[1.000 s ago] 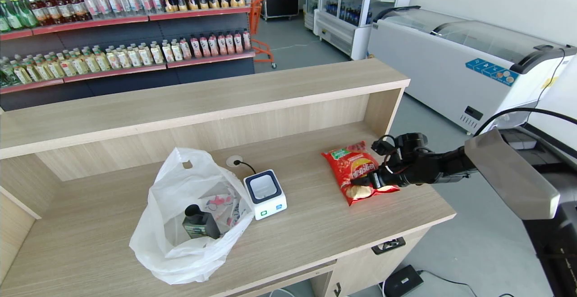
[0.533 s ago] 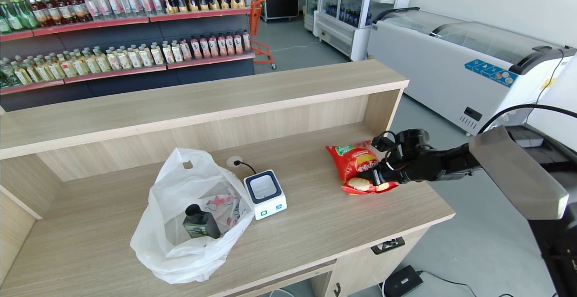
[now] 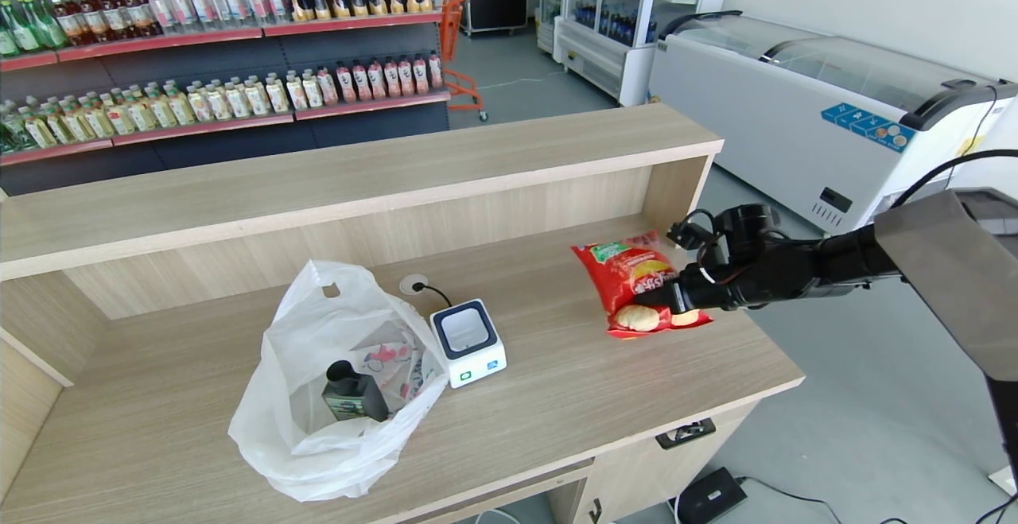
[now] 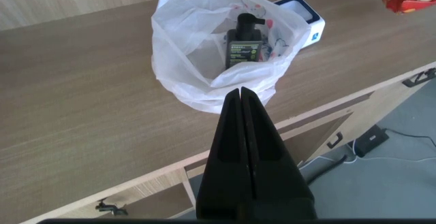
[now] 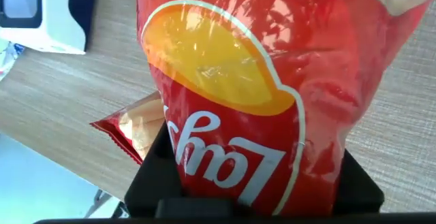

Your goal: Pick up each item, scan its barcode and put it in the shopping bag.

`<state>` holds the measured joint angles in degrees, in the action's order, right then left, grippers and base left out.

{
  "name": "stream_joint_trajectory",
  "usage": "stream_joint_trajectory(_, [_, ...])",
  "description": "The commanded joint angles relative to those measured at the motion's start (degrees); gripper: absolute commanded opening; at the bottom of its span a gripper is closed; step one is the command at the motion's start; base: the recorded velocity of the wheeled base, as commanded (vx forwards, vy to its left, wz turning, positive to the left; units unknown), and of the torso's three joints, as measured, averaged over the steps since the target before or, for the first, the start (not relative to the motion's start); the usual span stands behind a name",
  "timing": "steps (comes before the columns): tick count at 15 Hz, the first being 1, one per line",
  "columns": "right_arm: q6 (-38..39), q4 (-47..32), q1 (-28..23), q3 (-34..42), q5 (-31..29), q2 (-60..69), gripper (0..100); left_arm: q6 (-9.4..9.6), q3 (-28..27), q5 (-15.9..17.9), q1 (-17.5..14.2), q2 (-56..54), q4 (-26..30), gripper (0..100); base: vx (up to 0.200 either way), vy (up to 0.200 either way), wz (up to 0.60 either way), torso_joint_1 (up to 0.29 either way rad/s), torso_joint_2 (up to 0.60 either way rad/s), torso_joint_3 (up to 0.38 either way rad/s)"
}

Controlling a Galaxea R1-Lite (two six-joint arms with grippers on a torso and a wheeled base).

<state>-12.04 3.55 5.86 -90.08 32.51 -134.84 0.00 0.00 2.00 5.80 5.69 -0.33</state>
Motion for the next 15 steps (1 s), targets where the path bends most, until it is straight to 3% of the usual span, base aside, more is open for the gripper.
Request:
stream_joint_trajectory(1, [2.8, -1.0, -0.9, 1.9, 2.6, 5.5, 0, 0.00, 0.0, 0.0, 0.0, 0.0, 0.0, 0, 0.000, 0.000, 0.00, 0.000, 0.00, 0.000])
stream_joint_trajectory(5, [13.7, -2.5, -1.7, 5.2, 6.7, 11.1, 0, 0.00, 0.0, 0.0, 0.0, 0.0, 0.0, 0, 0.000, 0.000, 0.00, 0.000, 0.00, 0.000])
stream_joint_trajectory(8, [25.7, -1.9, -3.3, 8.0, 22.0, 19.4, 0, 0.00, 0.0, 0.0, 0.0, 0.0, 0.0, 0, 0.000, 0.000, 0.00, 0.000, 0.00, 0.000])
stream_joint_trajectory(11, [34.2, -0.6, -1.9, 8.0, 26.6, 25.6, 0, 0.00, 0.0, 0.0, 0.0, 0.0, 0.0, 0, 0.000, 0.000, 0.00, 0.000, 0.00, 0.000])
stream_joint_trajectory(15, [35.8, -2.1, 0.5, 6.0, 28.7, 32.7, 0, 0.00, 0.0, 0.0, 0.0, 0.0, 0.0, 0, 0.000, 0.000, 0.00, 0.000, 0.00, 0.000])
